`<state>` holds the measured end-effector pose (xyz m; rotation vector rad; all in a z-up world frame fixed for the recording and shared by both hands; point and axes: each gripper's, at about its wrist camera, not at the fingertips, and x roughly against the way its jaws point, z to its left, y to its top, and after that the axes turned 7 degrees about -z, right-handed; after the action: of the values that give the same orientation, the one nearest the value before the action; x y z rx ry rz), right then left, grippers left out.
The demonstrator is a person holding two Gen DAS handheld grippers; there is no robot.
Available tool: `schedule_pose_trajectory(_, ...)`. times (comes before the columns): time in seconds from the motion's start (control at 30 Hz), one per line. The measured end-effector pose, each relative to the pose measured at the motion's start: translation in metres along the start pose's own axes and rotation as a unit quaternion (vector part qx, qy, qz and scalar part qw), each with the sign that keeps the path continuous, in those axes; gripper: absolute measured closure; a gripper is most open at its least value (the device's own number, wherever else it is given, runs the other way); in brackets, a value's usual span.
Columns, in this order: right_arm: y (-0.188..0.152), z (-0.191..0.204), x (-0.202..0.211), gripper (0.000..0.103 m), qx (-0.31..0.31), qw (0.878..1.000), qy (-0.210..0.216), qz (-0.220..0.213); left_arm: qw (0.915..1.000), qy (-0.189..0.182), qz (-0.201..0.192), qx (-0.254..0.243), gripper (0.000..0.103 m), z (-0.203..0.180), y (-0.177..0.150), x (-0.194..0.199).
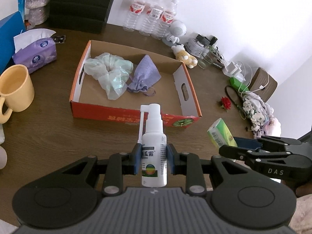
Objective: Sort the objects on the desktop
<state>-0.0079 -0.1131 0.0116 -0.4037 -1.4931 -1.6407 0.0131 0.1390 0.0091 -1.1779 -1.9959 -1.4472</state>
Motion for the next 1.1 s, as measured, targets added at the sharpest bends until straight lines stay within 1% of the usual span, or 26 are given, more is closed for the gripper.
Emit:
schedule_pose_trajectory(0.3,0.015,0.0,-0.017,0.058,-0.005,1.0,-0.022,-0.017,0.9999,-0.005,-0.011,-0.009,0.076,0.013,0.017,-0.009)
schedule_pose_trajectory(0.57,0.044,-0.007,-0.039,0.058,0.012,0.998,-0.045,-0.033,0.999,-0.005,-0.029,-0.032,0.076,0.015,0.046,-0.028)
schedule_pose_trajectory(0.77,0.071,-0.019,-0.072,0.058,0.022,0.997,-0.065,-0.031,0.9987,-0.007,-0.024,-0.045,0.076,0.013,0.068,-0.062)
schedule_pose_trajectory(0.87,0.082,-0.026,-0.09,0.058,0.025,0.996,-0.075,-0.027,0.9986,-0.002,-0.023,-0.048,0.076,0.011,0.077,-0.081)
schedule_pose_trajectory(1.0,0.091,-0.036,-0.117,0.058,0.024,0.996,-0.082,-0.016,0.9985,0.013,-0.018,-0.051,0.076,0.009,0.091,-0.106)
schedule_pose_trajectory(1.1,0.095,-0.044,-0.139,0.058,0.024,0.995,-0.092,-0.007,0.9983,0.028,-0.007,-0.052,0.076,0.012,0.099,-0.128)
